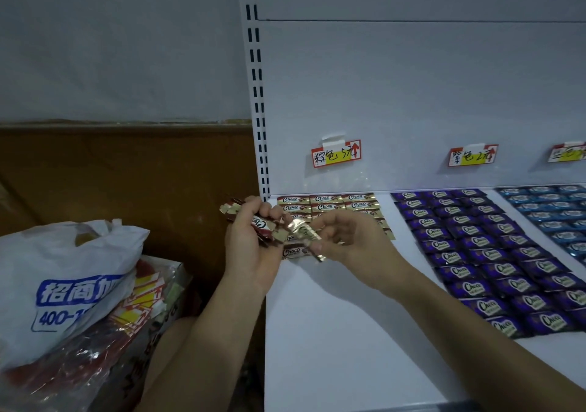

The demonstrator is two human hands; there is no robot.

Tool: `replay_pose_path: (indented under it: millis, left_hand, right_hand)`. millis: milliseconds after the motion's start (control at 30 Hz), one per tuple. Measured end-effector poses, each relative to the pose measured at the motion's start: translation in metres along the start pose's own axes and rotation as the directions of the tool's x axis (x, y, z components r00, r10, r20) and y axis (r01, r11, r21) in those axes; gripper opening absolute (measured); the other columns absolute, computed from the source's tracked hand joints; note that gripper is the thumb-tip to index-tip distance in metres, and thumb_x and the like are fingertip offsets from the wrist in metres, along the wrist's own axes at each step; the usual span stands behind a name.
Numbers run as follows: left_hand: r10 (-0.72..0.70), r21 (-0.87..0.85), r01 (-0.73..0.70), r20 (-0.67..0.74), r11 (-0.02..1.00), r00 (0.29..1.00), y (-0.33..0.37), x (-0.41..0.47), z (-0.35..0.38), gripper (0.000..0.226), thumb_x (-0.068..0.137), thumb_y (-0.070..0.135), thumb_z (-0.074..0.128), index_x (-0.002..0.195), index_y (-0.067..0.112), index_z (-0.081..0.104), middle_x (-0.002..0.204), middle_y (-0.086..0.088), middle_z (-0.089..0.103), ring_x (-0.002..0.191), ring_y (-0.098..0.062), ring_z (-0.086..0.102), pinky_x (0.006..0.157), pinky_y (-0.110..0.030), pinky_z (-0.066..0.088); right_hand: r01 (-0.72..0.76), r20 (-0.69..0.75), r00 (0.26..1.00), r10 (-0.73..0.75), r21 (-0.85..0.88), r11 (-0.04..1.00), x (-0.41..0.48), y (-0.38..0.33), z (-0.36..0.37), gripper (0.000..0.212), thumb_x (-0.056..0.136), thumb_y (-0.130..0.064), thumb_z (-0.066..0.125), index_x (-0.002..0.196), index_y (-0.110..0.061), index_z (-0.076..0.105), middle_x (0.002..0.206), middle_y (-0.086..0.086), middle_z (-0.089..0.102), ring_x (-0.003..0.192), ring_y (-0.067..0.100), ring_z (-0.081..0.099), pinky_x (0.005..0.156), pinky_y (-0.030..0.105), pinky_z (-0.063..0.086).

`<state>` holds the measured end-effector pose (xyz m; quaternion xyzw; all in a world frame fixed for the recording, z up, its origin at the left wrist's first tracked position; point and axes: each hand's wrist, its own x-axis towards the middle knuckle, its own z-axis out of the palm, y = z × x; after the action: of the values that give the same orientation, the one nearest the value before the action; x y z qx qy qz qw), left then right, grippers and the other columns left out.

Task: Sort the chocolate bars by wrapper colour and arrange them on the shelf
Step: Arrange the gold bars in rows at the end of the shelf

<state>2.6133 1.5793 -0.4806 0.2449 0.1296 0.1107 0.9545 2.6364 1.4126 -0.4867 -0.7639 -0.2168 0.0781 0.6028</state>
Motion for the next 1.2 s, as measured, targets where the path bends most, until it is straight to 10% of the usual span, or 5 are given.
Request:
replay_pose_path:
  millis: [100, 200, 300, 367, 1200]
  left_hand:
    - [0.168, 0.478, -0.158, 0.022, 0.864, 0.986, 0.007, -0.003, -0.012, 0.014, 0.099, 0.003, 0.055, 0.102, 0.014, 0.063, 0.063, 0.007, 0.052, 0.051, -0.007, 0.053, 0.054, -0.023, 0.047]
    - [0.228, 0.884, -0.397, 0.345, 0.246, 0.91, 0.008, -0.013, -0.027, 0.015, 0.097, 0.014, 0.065, 0.109, 0.023, 0.066, 0.086, 0.015, 0.071, 0.077, -0.004, 0.071, 0.061, -0.018, 0.055]
    - [0.09, 0.791, -0.507, 0.565, -0.344, 0.82, 0.001, -0.021, -0.04, 0.024, 0.088, 0.014, 0.072, 0.109, 0.024, 0.064, 0.096, 0.011, 0.069, 0.084, -0.009, 0.067, 0.067, -0.022, 0.053]
    - [0.032, 0.7, -0.507, 0.602, -0.503, 0.798, -0.005, -0.029, -0.041, 0.034, 0.085, 0.015, 0.073, 0.115, 0.025, 0.061, 0.111, 0.01, 0.061, 0.091, -0.013, 0.063, 0.072, -0.026, 0.053]
    - [-0.135, 0.61, -0.491, 0.535, -0.622, 0.834, -0.017, -0.035, -0.038, 0.055, 0.093, 0.035, 0.066, 0.144, 0.03, 0.046, 0.143, 0.012, 0.039, 0.116, -0.01, 0.056, 0.09, -0.02, 0.052]
  right_hand:
    - [0.138, -0.135, 0.969, -0.207, -0.397, 0.907, -0.006, 0.017, -0.026, 0.02, 0.081, -0.005, 0.079, 0.089, -0.023, 0.075, 0.075, -0.012, 0.067, 0.071, 0.006, 0.062, 0.067, 0.023, 0.049]
    - [0.225, -0.092, 0.919, -0.383, -0.675, 0.702, -0.014, 0.034, -0.034, 0.021, 0.078, -0.005, 0.079, 0.089, -0.022, 0.077, 0.087, -0.013, 0.067, 0.08, 0.008, 0.063, 0.07, 0.023, 0.05]
    - [0.18, -0.085, 0.919, -0.384, -0.778, 0.602, -0.019, 0.042, -0.024, 0.019, 0.077, -0.008, 0.077, 0.087, -0.024, 0.077, 0.086, -0.011, 0.067, 0.084, 0.015, 0.062, 0.069, 0.034, 0.054]
    - [0.158, -0.091, 0.918, -0.385, -0.808, 0.568, -0.022, 0.045, -0.02, 0.017, 0.078, -0.012, 0.077, 0.087, -0.026, 0.078, 0.086, -0.012, 0.067, 0.084, 0.015, 0.061, 0.067, 0.033, 0.052]
    - [0.184, -0.03, 0.927, -0.375, -0.833, 0.522, -0.023, 0.052, -0.017, 0.015, 0.088, -0.014, 0.07, 0.096, -0.023, 0.079, 0.087, -0.008, 0.064, 0.084, 0.014, 0.057, 0.069, 0.019, 0.033]
